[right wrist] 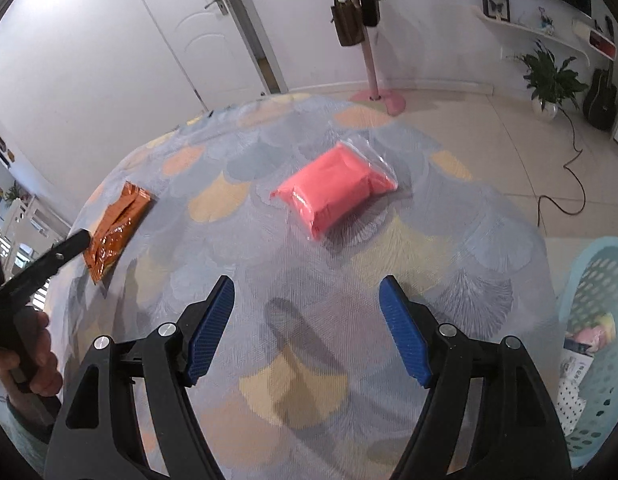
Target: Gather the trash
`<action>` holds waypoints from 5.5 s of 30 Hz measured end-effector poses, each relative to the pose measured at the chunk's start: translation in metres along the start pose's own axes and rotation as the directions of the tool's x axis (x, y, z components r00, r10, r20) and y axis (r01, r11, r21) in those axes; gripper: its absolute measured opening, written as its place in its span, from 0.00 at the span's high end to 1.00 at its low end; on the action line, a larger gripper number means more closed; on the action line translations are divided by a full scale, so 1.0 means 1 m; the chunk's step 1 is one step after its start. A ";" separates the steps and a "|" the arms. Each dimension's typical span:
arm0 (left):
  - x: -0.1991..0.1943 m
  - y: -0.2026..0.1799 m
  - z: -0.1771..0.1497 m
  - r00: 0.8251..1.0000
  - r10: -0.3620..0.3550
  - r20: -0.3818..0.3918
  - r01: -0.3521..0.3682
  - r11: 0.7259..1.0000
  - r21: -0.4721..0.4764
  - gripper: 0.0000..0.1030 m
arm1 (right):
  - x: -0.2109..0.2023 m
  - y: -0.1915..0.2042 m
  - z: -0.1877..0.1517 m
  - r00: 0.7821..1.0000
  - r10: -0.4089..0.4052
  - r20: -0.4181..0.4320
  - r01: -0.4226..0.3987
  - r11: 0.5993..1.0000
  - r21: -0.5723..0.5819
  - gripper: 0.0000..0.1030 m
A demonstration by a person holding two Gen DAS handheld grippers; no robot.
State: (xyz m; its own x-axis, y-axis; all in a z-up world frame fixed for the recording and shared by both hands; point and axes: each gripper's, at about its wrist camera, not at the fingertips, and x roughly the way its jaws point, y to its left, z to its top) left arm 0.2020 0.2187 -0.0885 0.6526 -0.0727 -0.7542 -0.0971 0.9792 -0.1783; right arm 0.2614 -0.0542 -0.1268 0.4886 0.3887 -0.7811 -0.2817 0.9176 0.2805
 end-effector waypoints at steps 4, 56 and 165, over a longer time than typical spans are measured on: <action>0.005 -0.009 -0.004 1.000 0.031 0.000 -0.031 0.998 0.049 0.21 | 0.006 0.002 0.008 1.000 0.000 0.003 0.000 1.000 -0.012 0.31; -0.103 -0.134 -0.012 0.938 -0.232 0.259 0.173 0.957 0.232 1.00 | -0.142 -0.032 -0.001 0.920 -0.033 0.390 0.013 0.998 0.054 0.67; -0.090 -0.253 -0.142 0.899 -0.039 0.437 -0.044 0.983 0.179 0.10 | -0.218 -0.102 -0.155 0.739 -0.430 0.519 0.395 0.900 0.184 0.37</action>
State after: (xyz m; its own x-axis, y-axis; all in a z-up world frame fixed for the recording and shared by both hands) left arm 0.0610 -0.0493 -0.0653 0.9186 -0.0206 -0.3946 0.0100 0.9995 -0.0291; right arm 0.0556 -0.2454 -0.0710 0.9107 -0.0643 -0.4081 0.0911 0.9948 0.0465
